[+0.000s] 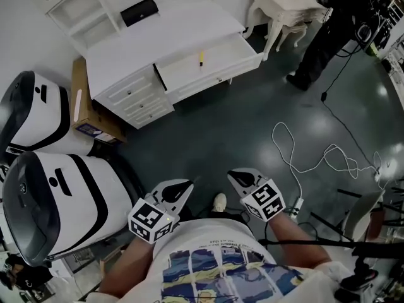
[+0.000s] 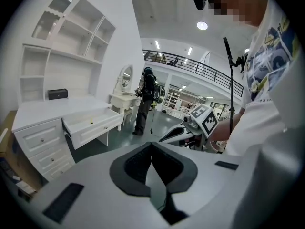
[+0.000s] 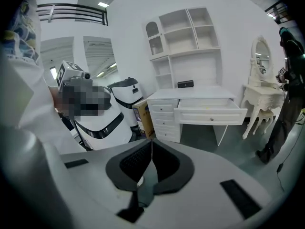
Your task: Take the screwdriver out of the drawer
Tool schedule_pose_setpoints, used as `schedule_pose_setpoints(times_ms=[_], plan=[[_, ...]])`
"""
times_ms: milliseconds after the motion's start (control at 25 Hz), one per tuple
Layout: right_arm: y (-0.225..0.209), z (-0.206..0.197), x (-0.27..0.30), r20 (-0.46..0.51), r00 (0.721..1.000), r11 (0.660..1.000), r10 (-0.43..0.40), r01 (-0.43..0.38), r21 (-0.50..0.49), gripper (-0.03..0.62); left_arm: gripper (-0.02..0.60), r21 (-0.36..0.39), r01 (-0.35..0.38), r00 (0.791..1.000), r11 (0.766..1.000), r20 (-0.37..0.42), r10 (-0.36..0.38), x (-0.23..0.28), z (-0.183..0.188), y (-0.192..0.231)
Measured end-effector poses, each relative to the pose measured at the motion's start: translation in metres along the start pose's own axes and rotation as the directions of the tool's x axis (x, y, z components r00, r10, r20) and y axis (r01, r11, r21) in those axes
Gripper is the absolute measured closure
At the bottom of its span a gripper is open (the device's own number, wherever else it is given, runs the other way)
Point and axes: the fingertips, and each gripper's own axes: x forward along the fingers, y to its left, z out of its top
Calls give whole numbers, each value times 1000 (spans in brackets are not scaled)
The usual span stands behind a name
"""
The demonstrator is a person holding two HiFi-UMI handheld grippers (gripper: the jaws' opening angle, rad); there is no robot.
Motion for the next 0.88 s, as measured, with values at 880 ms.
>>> schedule_pose_setpoints(times_ms=[880], plan=[[-100, 140, 170, -40, 971, 956, -234, 237, 173, 477, 566, 71, 184, 982, 980, 24, -187, 12, 83, 240]])
